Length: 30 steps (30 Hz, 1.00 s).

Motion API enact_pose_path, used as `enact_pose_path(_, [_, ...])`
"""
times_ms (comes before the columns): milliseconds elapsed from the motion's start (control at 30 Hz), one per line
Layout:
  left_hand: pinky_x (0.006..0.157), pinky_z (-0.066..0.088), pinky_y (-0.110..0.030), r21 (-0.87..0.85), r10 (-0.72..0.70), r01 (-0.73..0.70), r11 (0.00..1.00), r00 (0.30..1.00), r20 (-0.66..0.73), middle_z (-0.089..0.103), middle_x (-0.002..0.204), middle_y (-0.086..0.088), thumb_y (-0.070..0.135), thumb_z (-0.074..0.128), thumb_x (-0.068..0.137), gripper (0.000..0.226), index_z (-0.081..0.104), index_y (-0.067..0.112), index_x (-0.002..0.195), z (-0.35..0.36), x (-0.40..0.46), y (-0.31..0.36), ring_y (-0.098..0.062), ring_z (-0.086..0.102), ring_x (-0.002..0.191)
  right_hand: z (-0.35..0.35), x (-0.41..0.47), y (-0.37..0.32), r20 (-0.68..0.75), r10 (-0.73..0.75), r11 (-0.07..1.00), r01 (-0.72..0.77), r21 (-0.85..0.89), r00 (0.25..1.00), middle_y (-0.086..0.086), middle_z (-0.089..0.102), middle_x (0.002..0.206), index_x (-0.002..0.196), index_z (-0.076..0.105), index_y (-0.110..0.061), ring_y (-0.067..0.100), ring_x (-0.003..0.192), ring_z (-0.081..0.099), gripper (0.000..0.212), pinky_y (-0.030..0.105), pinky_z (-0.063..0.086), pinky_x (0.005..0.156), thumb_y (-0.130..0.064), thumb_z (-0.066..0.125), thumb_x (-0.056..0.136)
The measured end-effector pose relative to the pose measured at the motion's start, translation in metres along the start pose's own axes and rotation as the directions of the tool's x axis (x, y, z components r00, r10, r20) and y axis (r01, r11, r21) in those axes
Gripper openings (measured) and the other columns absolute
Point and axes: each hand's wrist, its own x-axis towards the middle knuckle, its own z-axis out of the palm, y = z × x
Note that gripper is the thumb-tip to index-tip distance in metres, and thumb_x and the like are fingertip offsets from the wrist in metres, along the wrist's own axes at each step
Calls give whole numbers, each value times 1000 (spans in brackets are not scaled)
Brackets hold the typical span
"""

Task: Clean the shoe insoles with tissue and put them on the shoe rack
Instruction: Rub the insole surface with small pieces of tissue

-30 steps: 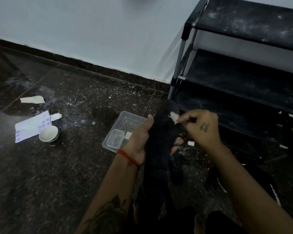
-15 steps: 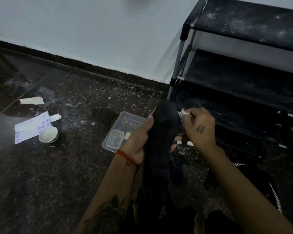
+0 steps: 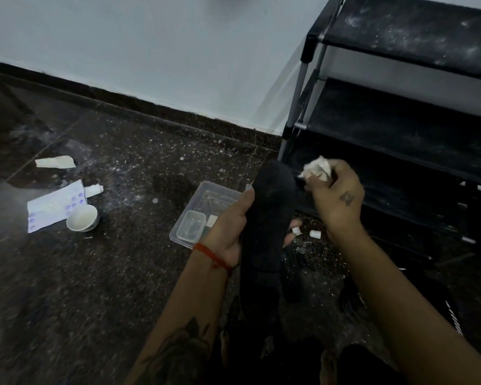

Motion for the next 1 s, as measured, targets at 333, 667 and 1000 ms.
enact_pose_path(333, [80, 54, -46, 17, 50, -51, 999, 998, 27, 64, 120, -16, 45, 37, 98, 34, 59, 30, 119, -4, 0, -2, -37, 62, 103, -4, -10, 13, 113, -249, 912, 272, -307, 962, 7, 71, 91, 90, 75, -18, 22, 84, 64, 29, 16, 39, 74, 2, 59, 76])
enact_pose_path(667, [74, 56, -45, -21, -3, 3, 1000, 1000, -8, 67, 110, -19, 47, 38, 96, 48, 59, 11, 119, -1, 0, -1, -36, 62, 101, -5, -5, -16, 97, 272, 875, -288, 389, 957, 3, 60, 61, 55, 59, -14, 18, 54, 56, 30, 29, 47, 48, -1, 44, 77])
enact_pose_path(1000, [79, 54, -45, -11, -10, 10, 1000, 1000, -8, 66, 112, -18, 48, 36, 97, 50, 58, 10, 120, 0, 0, 0, -34, 62, 102, -5, -6, -14, 244, 374, 850, -436, 297, 895, 2, 52, 62, 69, 53, -17, 14, 53, 47, 30, 26, 32, 45, -14, 33, 91])
